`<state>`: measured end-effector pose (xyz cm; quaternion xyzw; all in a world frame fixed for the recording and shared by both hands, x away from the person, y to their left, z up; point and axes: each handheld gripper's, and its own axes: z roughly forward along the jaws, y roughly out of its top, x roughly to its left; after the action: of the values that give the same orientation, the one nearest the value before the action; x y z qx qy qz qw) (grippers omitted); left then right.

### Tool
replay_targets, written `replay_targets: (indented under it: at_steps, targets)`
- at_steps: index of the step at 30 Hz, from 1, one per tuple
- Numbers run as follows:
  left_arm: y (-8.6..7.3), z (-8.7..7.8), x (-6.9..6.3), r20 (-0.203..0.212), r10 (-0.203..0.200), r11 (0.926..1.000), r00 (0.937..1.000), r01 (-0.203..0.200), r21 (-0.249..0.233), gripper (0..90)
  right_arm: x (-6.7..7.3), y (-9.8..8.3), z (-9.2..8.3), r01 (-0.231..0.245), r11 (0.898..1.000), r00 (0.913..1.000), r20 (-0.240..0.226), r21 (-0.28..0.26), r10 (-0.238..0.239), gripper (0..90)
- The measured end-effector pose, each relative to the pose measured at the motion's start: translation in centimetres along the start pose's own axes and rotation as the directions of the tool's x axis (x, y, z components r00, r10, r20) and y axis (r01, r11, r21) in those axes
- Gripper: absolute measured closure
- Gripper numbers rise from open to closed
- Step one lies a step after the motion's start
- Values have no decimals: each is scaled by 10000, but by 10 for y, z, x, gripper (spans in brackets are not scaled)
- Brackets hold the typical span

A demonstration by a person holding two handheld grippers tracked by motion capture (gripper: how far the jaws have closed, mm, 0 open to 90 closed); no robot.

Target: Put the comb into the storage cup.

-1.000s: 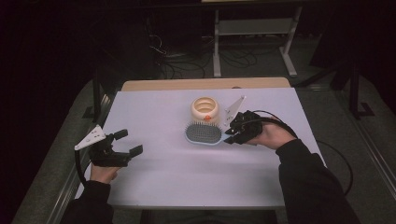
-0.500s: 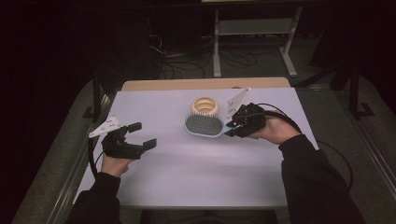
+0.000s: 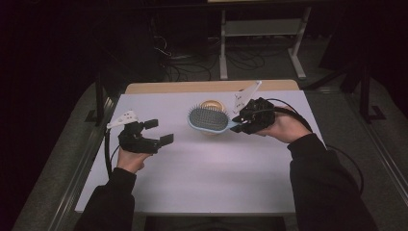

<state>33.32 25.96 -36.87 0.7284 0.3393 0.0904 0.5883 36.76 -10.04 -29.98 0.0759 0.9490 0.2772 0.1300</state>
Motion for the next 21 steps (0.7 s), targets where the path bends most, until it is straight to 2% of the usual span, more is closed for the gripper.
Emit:
replay_targets:
  at_steps: [13,21]
  targets:
    - [29,10,-7,328,-309,9987,9990,321,-383,0,-3,14,-10,5,9997,9990,441,-224,5,680]
    - [38,24,-14,612,-589,9973,9964,614,-395,0,-5,16,-15,-86,9990,9981,609,-441,113,680]
